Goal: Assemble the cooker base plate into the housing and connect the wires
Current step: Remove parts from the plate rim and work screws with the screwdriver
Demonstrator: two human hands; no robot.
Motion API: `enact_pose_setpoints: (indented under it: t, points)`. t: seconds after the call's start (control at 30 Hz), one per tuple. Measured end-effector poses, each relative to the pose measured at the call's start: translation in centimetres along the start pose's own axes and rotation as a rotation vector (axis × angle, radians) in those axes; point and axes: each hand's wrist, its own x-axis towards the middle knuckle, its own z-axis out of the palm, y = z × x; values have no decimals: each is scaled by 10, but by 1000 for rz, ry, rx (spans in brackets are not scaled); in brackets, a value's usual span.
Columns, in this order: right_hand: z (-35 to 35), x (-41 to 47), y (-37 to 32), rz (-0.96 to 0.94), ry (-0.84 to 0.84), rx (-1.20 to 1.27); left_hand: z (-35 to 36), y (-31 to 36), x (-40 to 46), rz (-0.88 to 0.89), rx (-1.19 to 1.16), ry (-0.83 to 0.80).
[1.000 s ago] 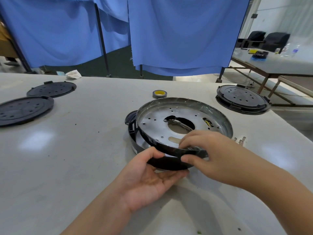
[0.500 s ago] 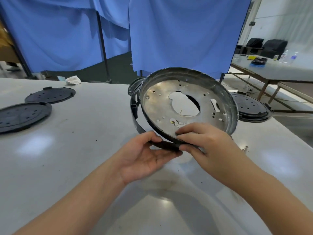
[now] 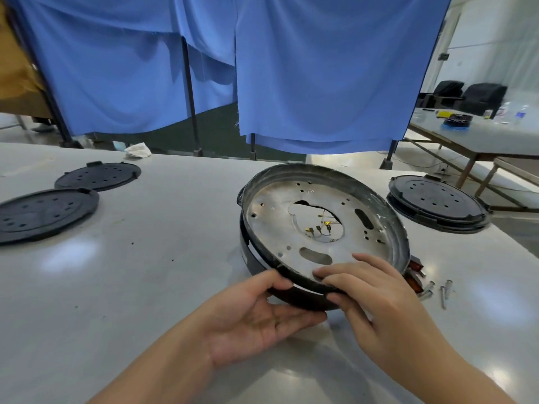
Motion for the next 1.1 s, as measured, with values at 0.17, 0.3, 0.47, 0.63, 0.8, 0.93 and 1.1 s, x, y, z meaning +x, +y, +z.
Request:
enact_pose_setpoints:
  t: [0.17,0.3,0.47,0.63,0.8,0.93,1.1]
  points:
    - [0,-2,4,57,-15,46,0,-2,-1,-30,2,21]
    - [1,-2,4,71,-13,70,-4,-3,0,-49,-1,26]
    - [3,-2,4,67,-6,73,-4,-4,1,-54,6,30]
    - [5,-2,4,52,-5,65,-3,-5,-1,-20,40,-1]
    - [5,-2,4,63,-19,57,-2,-6,-3,-20,70,18]
    - [5,0,2,57,-18,28,-1,-7,-3,-8,45,22]
    - [5,4,2,47,-13,11,0,-7,-3,-7,37,25]
